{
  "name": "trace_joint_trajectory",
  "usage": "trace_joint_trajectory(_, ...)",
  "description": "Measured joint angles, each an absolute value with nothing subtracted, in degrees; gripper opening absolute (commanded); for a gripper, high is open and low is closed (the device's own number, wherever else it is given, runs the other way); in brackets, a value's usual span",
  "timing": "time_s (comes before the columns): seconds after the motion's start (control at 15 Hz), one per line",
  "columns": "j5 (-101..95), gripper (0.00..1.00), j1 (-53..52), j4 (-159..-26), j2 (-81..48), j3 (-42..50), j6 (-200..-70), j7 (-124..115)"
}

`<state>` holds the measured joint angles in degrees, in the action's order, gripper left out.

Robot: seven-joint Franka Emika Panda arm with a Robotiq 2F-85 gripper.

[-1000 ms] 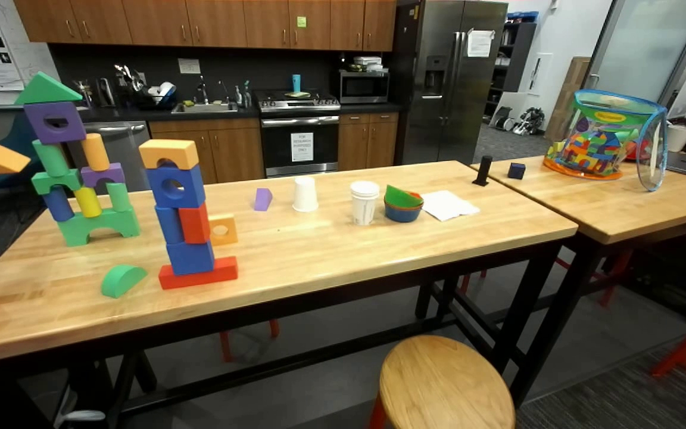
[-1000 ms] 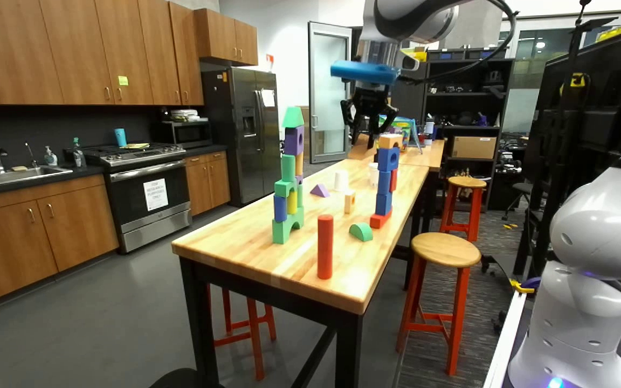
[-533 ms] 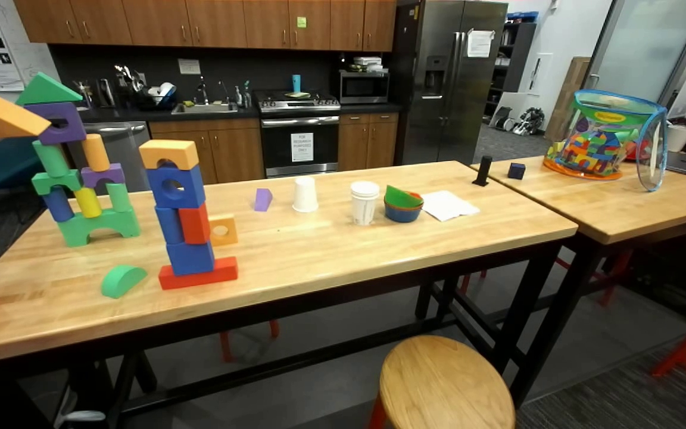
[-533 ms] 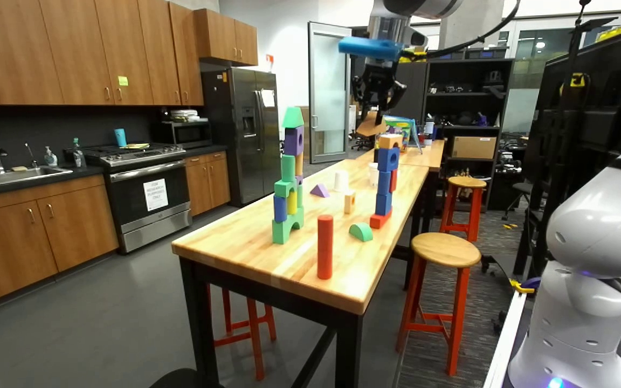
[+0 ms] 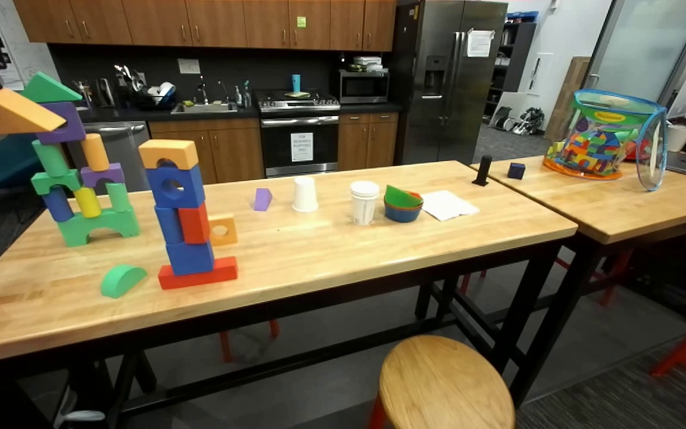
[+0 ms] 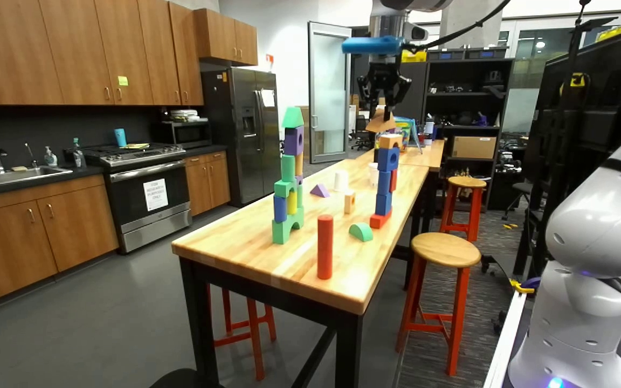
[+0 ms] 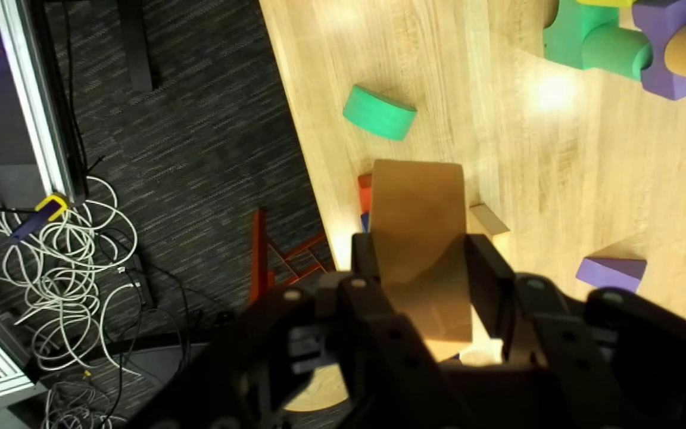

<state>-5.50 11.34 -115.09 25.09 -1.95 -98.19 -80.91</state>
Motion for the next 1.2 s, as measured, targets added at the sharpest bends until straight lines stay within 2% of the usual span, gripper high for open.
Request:
trace_joint_trajectory(1.07, -5.5, 0.4, 11.3, -114.9, 25.0, -2.0, -97.9, -80.9)
trace_joint_trajectory(1.13, -5.5, 0.15, 11.3, -114.9, 25.0, -2.0, -97.9, -80.9)
trace_joint_trajectory(1.2, -5.5, 0.15, 11.3, -114.9, 25.0, -2.0, -97.9, -80.9)
